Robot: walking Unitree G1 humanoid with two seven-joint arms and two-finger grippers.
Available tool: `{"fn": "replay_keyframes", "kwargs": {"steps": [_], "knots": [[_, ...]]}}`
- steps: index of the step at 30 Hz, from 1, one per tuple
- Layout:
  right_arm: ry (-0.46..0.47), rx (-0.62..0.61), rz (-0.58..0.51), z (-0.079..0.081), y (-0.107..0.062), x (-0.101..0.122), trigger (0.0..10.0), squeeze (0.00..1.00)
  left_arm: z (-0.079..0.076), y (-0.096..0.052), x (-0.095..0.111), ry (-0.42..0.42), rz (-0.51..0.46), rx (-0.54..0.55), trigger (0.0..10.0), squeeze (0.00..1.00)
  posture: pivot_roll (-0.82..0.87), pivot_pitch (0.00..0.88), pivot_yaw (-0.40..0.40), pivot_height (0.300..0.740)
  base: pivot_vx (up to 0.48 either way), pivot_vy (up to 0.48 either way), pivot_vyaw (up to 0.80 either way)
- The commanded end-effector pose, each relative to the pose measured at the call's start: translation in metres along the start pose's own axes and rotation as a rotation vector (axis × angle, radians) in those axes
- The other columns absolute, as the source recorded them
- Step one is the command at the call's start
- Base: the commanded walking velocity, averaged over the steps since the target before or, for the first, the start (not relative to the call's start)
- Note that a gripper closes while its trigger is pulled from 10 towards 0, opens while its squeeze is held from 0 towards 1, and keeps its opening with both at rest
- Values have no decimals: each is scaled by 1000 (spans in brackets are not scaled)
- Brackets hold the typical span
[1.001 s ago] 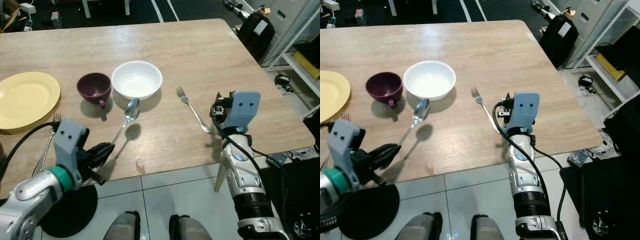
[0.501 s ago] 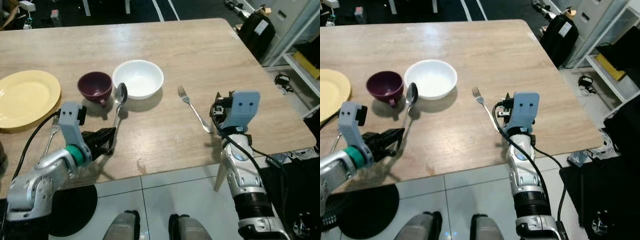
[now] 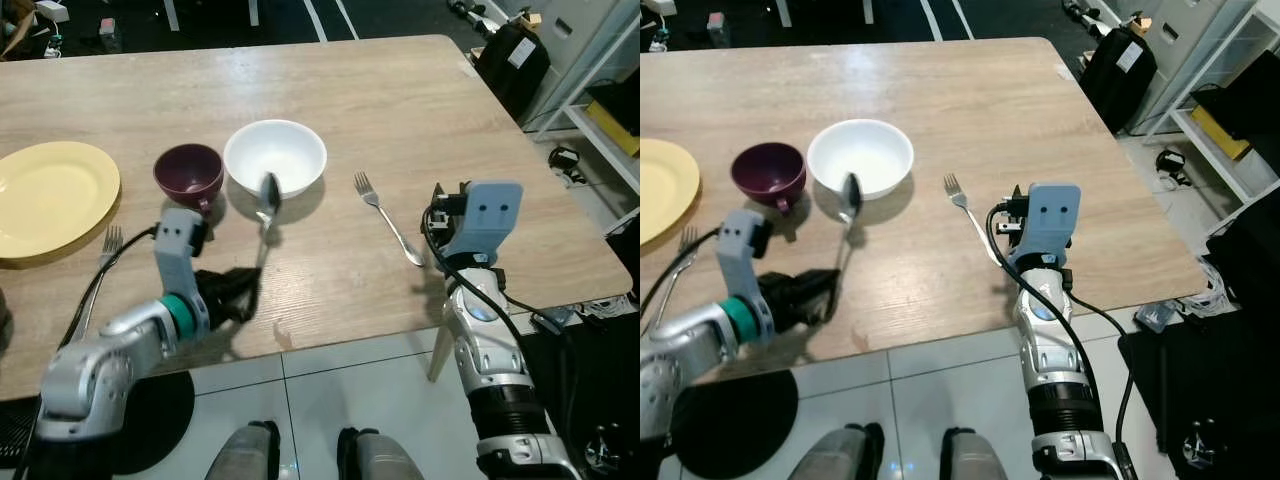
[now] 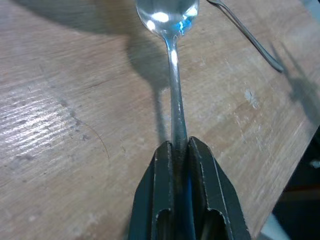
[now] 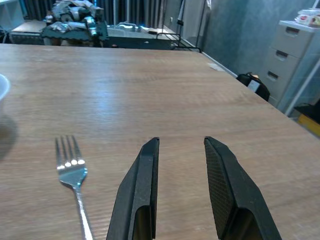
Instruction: Setting the table
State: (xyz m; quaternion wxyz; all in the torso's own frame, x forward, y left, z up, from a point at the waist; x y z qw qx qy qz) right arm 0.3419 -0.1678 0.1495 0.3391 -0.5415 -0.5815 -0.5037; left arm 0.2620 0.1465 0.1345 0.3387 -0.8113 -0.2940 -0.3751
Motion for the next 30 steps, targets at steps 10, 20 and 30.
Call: {"fn": "replay_keyframes", "kwargs": {"steps": [10,20,30], "knots": [[2,4,27,2,-4,-6,10000,0,15,-21,-18,-175,21,154,10000,0,124,73,28,740,0,0,0],[1,9,28,2,-4,-6,10000,0,36,-13,-4,-258,-79,293,10000,0,122,80,24,740,0,0,0],[4,4,29,2,-5,-6,10000,0,47,1,19,-270,-143,332,10000,0,109,80,27,740,0,0,0]]}}
Point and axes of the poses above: a point about 5 cm out from each wrist's last joint towards the gripper, its own y axis pointing out of the wrist towards the gripper, its own x axis along the axis of the wrist's last joint, z = x × y, the point moved 2 cm from there along y, pointing out of the wrist towards the gripper, and after that the axes turned 12 degrees about -y, right-handed, at the moved point
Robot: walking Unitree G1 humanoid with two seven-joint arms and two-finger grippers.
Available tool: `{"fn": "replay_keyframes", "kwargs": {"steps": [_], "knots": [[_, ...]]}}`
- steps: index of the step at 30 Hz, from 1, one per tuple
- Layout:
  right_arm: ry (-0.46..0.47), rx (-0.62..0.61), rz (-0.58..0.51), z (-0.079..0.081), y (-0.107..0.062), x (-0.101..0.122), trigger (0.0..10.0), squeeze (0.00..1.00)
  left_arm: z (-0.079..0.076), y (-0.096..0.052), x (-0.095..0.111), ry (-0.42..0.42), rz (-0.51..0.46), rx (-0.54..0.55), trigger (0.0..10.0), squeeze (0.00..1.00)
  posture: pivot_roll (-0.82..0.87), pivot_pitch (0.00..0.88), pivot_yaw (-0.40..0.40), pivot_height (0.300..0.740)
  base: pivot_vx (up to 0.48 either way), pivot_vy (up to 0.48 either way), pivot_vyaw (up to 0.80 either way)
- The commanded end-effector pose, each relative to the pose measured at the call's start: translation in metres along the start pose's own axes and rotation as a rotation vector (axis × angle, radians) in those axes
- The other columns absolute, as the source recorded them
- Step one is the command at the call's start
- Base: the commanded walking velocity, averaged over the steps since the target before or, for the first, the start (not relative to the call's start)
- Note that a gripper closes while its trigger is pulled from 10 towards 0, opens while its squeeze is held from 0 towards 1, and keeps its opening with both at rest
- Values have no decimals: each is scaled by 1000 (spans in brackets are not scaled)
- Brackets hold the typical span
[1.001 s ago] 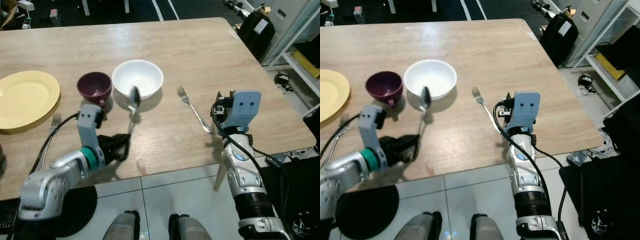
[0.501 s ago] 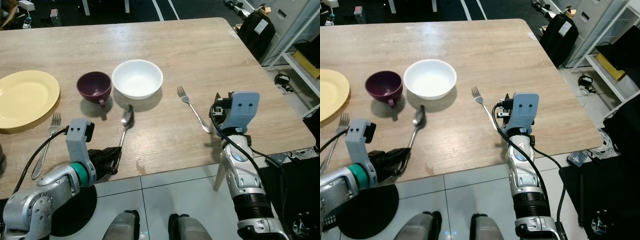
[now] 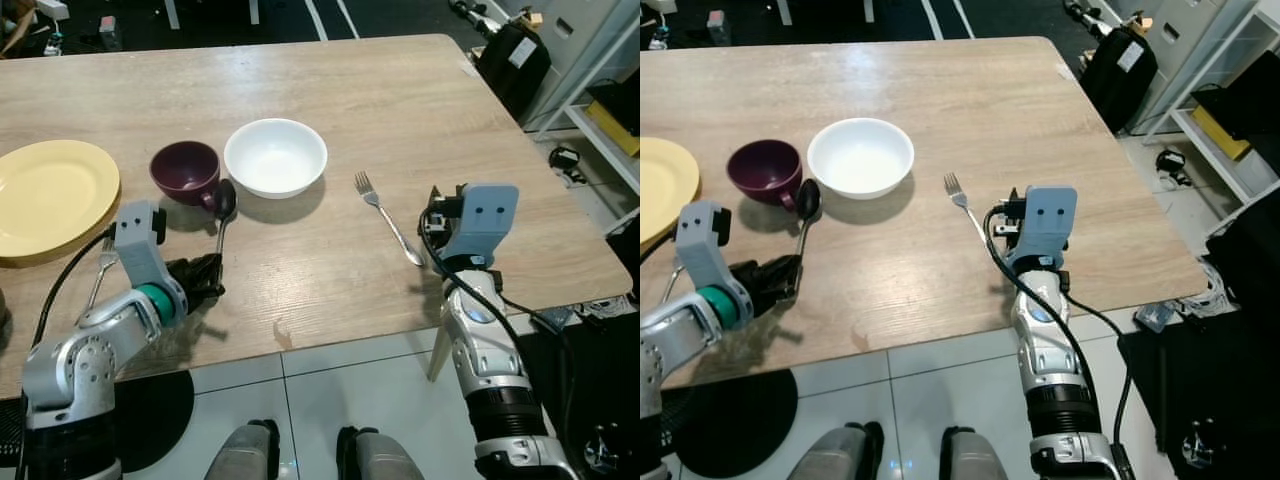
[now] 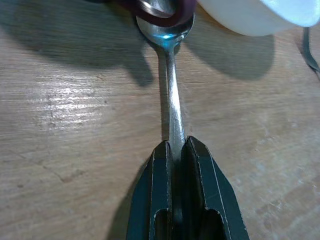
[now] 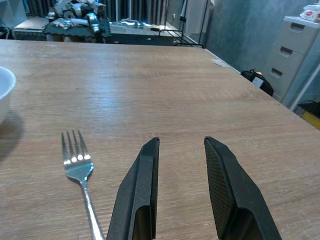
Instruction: Setting the table
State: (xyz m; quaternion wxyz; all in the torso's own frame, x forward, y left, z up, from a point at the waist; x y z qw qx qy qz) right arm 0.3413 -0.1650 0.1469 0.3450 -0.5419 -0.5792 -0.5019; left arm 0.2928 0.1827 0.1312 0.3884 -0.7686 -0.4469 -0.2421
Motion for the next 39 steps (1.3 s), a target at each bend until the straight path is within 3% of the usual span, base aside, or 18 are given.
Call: {"fn": "replay_keyframes", "kwargs": {"steps": [1,9,15,16,21,28,29,31,33,34,35,36,39], "knots": [[-2,-3,19,-1,-3,-4,10000,0,5,2,0,-4,-5,32,10000,0,109,80,27,740,0,0,0],[-2,-10,20,-2,-3,-4,10000,0,-1,20,0,-6,-30,59,10000,0,99,78,26,740,0,0,0],[-2,-12,18,-3,-3,-3,10000,0,-7,24,-6,24,-26,59,10000,0,99,77,25,740,0,0,0],[-1,-11,18,-2,-2,-3,10000,0,-11,26,-7,42,-32,51,10000,1000,99,74,24,740,0,0,0],[1,-9,16,-1,-1,-3,10000,0,-24,31,-7,77,-42,-3,10000,1000,98,69,27,740,0,0,0],[0,-10,13,-2,-1,-2,10000,0,-28,31,-9,102,-44,-14,10000,1000,98,64,29,740,0,0,0],[0,-10,12,-2,-1,-2,10000,0,-31,30,-10,148,-53,-20,10000,0,99,61,28,740,0,0,0],[0,-10,12,-2,-1,-2,10000,0,-31,30,-10,148,-53,-20,10000,0,99,61,28,740,0,0,0],[0,5,11,1,0,-2,10000,0,-39,25,-6,301,-102,-48,10000,0,104,58,28,740,0,0,0],[0,5,11,1,0,-2,10000,0,-39,25,-6,301,-102,-48,10000,0,104,58,28,740,0,0,0],[-7,58,21,9,0,-3,10000,0,-43,22,-2,362,-127,-63,10000,0,110,56,29,740,0,0,0],[-7,58,21,9,0,-3,10000,0,-43,22,-2,362,-127,-63,10000,0,110,56,29,740,0,0,0],[-63,255,-2,30,3,1,10000,0,-49,9,8,465,-172,-105,10000,0,123,57,23,740,0,0,0]]}}
Point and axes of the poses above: a point about 5 cm out from each wrist's last joint towards the gripper, its own y axis pointing out of the wrist towards the gripper, its own x axis along the axis of the wrist's last joint, z = x × y, the point moved 2 cm from there along y, pointing out of the wrist towards the gripper, and after that the axes turned 12 degrees about -y, right-handed, at the moved point
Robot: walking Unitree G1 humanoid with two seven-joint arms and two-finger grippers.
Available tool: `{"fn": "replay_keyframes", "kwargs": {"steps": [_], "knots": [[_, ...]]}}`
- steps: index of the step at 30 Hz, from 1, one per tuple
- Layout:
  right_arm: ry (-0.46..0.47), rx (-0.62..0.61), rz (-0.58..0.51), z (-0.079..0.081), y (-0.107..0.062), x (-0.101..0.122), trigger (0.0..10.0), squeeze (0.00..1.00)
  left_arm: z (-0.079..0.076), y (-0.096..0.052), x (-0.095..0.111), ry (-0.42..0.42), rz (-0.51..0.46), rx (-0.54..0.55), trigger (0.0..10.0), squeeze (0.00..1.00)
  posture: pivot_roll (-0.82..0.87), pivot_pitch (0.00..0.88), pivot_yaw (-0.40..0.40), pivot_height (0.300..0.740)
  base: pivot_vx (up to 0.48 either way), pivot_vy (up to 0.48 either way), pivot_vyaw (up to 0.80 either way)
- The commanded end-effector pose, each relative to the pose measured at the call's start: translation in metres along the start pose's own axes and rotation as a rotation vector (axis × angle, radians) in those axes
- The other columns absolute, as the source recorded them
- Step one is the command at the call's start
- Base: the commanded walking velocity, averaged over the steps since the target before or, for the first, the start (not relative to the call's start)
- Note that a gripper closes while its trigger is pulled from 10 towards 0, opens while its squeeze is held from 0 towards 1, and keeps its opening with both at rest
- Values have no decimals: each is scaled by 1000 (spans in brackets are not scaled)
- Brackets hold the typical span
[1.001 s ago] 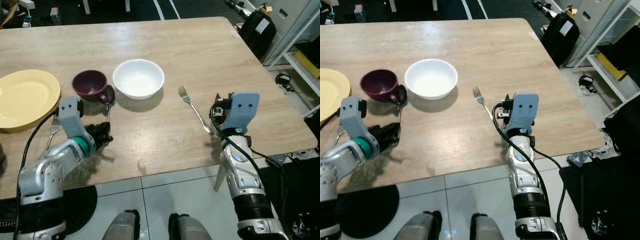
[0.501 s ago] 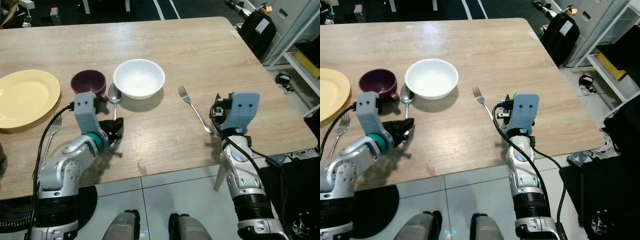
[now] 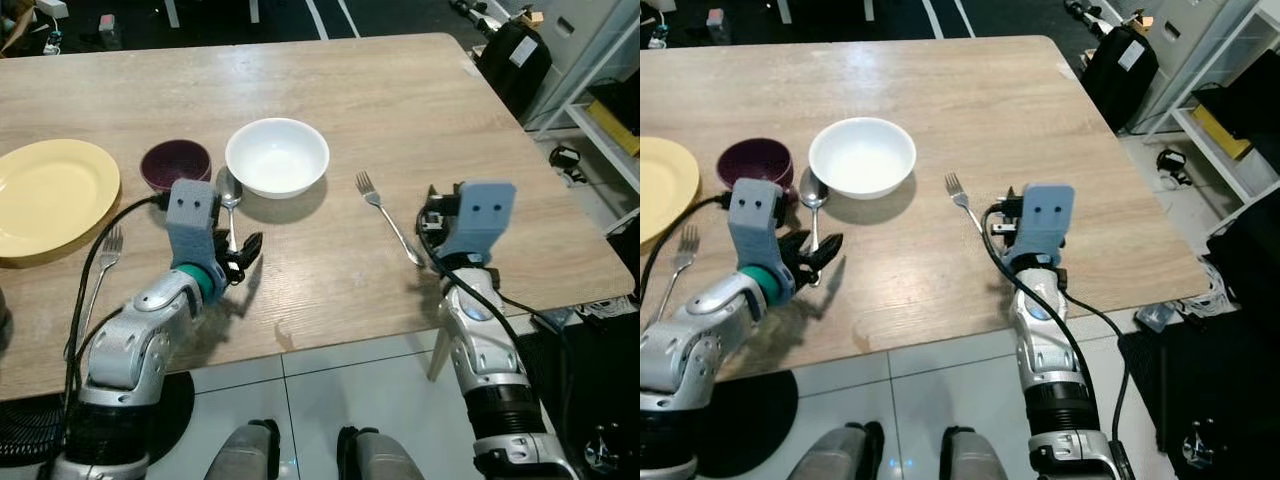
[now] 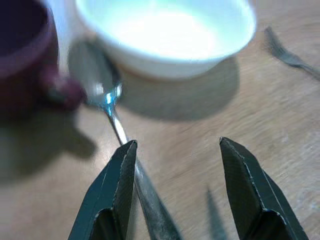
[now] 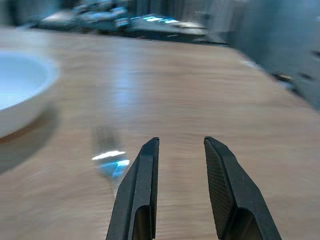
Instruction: Setting the table
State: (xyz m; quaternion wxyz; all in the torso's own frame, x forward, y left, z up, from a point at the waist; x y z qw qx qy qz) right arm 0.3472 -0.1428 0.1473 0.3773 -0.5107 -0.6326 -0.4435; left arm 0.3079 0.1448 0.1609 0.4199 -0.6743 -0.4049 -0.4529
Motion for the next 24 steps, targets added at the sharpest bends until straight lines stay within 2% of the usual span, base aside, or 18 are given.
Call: {"fn": "replay_keyframes", "kwargs": {"steps": [1,6,7,8,10,11,13,14,15,16,17,19,20,23,24], "knots": [[-44,115,20,9,4,-4,10000,0,-3,-7,2,43,-10,-33,10000,0,127,57,19,740,0,0,0],[-97,210,46,9,12,-6,10000,0,-3,-17,7,63,-7,-87,10000,0,137,63,11,740,0,0,0],[-108,233,61,7,16,-8,10000,0,-2,-24,9,80,3,-116,10000,0,146,69,5,740,0,0,0],[-108,233,61,7,16,-8,10000,0,-2,-24,9,80,3,-116,10000,0,146,69,5,740,0,0,0],[-85,261,105,3,23,-12,10000,0,0,-36,12,127,29,-168,10000,0,157,76,-2,740,0,0,0],[-74,259,140,-1,27,-17,10000,227,1,-44,14,183,46,-209,10000,0,167,86,-8,740,0,0,0],[-74,259,140,-1,27,-17,10000,227,1,-44,14,183,46,-209,10000,0,167,86,-8,740,0,0,0],[-65,249,176,-6,29,-22,10000,639,2,-52,18,241,60,-249,10000,0,179,94,-15,740,0,0,0],[-41,246,215,-11,30,-27,10000,910,3,-58,23,292,71,-281,10000,0,185,101,-16,740,0,0,0],[-41,246,215,-11,30,-27,10000,910,3,-58,23,292,71,-281,10000,0,185,101,-16,740,0,0,0],[11,271,256,-15,30,-33,10000,1000,5,-65,29,352,85,-314,10000,0,186,109,-15,740,0,0,0],[11,271,256,-15,30,-33,10000,1000,5,-65,29,352,85,-314,10000,0,186,109,-15,740,0,0,0],[79,313,273,-16,28,-33,10000,1000,5,-68,34,383,95,-333,10000,0,185,113,-13,740,0,0,0],[101,343,267,-17,27,-31,10000,1000,5,-69,35,394,100,-344,10000,0,184,116,-12,740,0,0,0],[152,383,259,-22,26,-27,10000,0,3,-71,36,406,110,-361,10000,0,177,120,-10,740,0,0,0]]}}
Point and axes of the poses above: a point about 5 cm out from each wrist's last joint towards the gripper, its own y axis pointing out of the wrist towards the gripper, its own x axis along the axis of the wrist's last joint, z = x × y, the point moved 2 cm from there along y, pointing out of the wrist towards the gripper, and after that the axes turned 12 degrees about -y, right-handed, at the moved point
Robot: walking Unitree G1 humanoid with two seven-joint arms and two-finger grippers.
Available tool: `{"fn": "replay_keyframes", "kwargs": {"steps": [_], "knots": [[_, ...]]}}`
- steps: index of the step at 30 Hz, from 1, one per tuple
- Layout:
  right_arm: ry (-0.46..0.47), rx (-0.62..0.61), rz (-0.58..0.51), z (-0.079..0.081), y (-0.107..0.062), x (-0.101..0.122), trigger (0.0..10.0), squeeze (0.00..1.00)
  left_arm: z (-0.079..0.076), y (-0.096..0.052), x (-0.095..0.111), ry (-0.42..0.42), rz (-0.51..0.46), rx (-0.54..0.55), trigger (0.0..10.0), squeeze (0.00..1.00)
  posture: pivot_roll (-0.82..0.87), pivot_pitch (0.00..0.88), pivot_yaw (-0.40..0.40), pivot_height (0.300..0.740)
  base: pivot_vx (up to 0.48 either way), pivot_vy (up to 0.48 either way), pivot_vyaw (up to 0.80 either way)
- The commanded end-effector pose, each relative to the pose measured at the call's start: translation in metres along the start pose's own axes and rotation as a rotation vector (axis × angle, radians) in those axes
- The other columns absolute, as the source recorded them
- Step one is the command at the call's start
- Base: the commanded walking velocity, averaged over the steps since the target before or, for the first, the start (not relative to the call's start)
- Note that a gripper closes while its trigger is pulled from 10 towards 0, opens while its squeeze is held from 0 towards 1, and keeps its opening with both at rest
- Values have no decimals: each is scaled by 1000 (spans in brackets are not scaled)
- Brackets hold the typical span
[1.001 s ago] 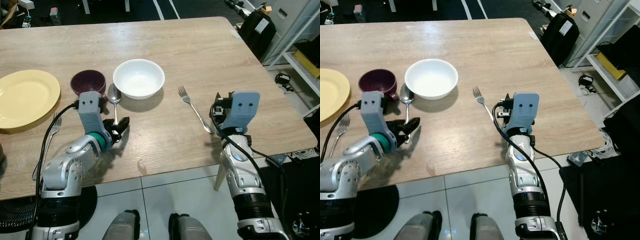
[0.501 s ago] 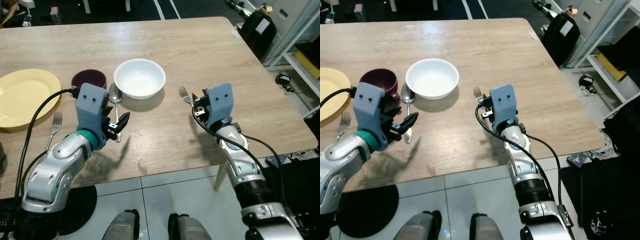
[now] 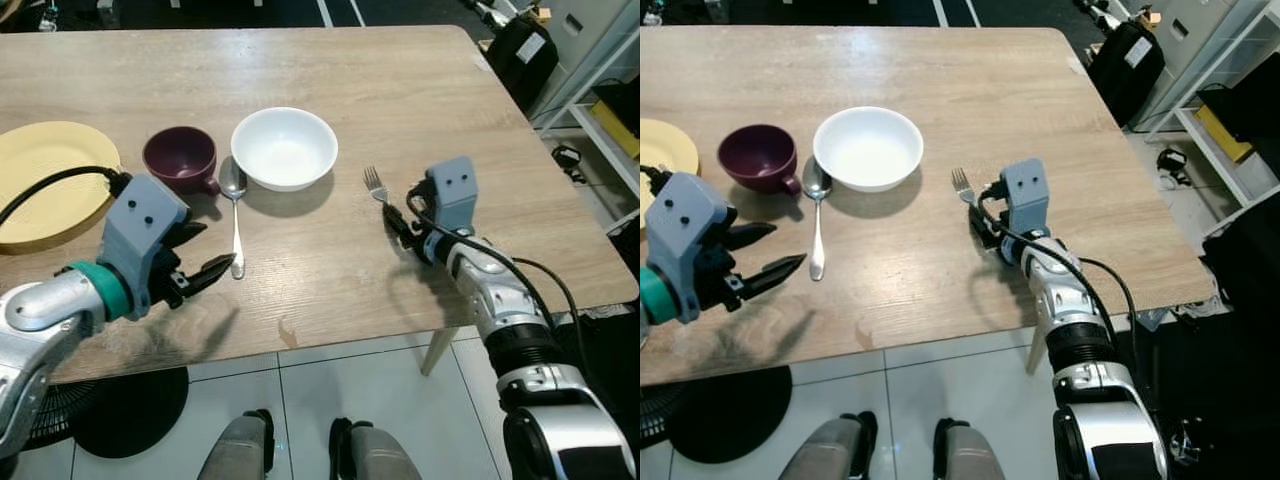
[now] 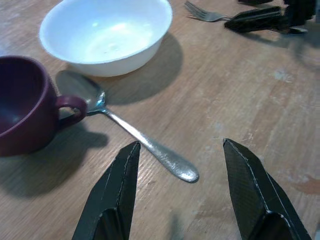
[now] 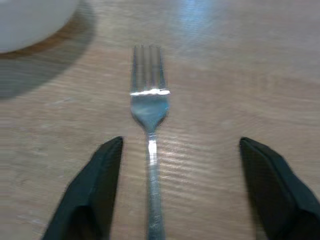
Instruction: Setting the table
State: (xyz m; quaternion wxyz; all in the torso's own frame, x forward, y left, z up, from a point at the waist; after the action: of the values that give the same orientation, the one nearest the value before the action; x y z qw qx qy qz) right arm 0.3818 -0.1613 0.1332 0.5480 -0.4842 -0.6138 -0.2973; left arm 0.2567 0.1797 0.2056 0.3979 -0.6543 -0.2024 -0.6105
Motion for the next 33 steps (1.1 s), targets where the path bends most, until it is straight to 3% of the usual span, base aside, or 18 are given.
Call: {"fn": "replay_keyframes", "kwargs": {"steps": [1,8,9,10,23,33], "knots": [[45,23,2,-7,-6,-1,10000,0,-5,-2,3,20,1,-33,10000,0,177,120,-10,740,0,0,0],[56,54,5,-11,-12,-1,10000,0,-6,-2,3,21,8,-45,10000,0,168,122,-11,740,0,0,0],[43,49,32,-11,-13,-6,4235,0,-6,-2,3,21,9,-47,10000,0,165,125,-12,740,0,0,0],[32,39,70,-9,-14,-14,0,0,-7,-1,3,20,10,-49,10000,0,165,125,-11,740,0,0,0],[-62,8,211,9,-19,-43,0,0,-7,-2,3,14,12,-60,10000,0,166,130,-11,740,0,0,0],[5,-62,273,23,-20,-49,0,0,-10,0,0,2,15,-60,10000,0,162,132,-14,740,0,0,0]]}}
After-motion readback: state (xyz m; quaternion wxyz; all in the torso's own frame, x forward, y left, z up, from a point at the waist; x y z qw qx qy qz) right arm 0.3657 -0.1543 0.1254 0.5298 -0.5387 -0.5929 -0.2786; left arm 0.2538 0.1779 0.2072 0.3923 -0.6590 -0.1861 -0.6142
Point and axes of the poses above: a point about 5 cm out from each wrist's last joint towards the gripper, its own y axis pointing out of the wrist towards the gripper, its own x axis along the axis of the wrist's last joint, z = x × y, the point moved 2 cm from there along y, pointing out of the wrist towards the gripper, and after that the axes turned 12 degrees about -y, right-handed, at the moved point
